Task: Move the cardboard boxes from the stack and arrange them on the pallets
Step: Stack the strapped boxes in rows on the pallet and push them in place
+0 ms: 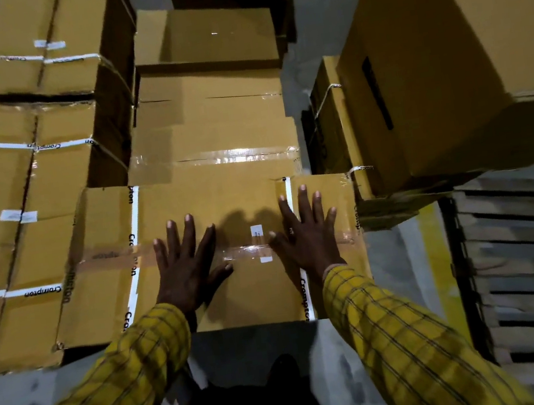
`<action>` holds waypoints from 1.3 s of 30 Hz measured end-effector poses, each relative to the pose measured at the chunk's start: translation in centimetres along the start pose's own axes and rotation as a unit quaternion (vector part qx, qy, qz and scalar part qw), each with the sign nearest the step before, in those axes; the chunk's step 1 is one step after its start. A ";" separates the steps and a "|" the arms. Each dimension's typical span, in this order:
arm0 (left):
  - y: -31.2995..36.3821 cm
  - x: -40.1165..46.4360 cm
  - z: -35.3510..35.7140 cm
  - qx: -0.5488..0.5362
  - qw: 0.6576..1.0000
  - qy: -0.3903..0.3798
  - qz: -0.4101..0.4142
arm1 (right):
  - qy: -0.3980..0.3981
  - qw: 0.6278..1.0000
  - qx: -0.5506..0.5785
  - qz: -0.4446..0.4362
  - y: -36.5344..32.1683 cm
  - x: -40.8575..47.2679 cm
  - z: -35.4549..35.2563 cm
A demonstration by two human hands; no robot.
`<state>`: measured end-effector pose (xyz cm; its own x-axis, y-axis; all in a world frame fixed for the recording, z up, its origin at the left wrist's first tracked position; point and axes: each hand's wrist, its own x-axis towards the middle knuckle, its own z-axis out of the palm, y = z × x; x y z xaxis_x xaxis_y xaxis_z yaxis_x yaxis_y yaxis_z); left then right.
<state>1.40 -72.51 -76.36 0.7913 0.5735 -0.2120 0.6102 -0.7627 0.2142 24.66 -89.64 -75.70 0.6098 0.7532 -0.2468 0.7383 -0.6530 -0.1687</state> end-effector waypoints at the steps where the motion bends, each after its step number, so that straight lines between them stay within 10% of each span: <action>1: 0.5 0.4 -0.4 -0.001 1.000 0.003 0.012 | 0.016 1.000 -0.004 0.024 0.5 -0.6 -0.3; 7: 2.4 5.5 -2.7 0.001 1.000 0.004 0.016 | 0.050 0.986 0.033 0.152 3.9 -3.2 -0.1; 24: 1.1 8.1 -5.6 0.063 0.993 -0.096 -0.011 | 0.025 0.990 0.053 0.126 4.9 -2.9 0.2; 32: 2.6 8.7 -9.4 0.045 0.985 -0.164 -0.005 | -0.109 0.984 0.063 0.125 5.1 -2.6 -3.3; 39: 8.6 6.0 -15.1 -0.140 0.989 -0.038 0.029 | -0.009 0.983 0.155 0.097 1.8 -2.0 -14.4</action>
<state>11.99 -71.17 -61.41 0.8263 0.4994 -0.2604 0.5595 -0.6744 0.4819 28.93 -91.20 -61.79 0.7237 0.6118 -0.3193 0.4827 -0.7794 -0.3993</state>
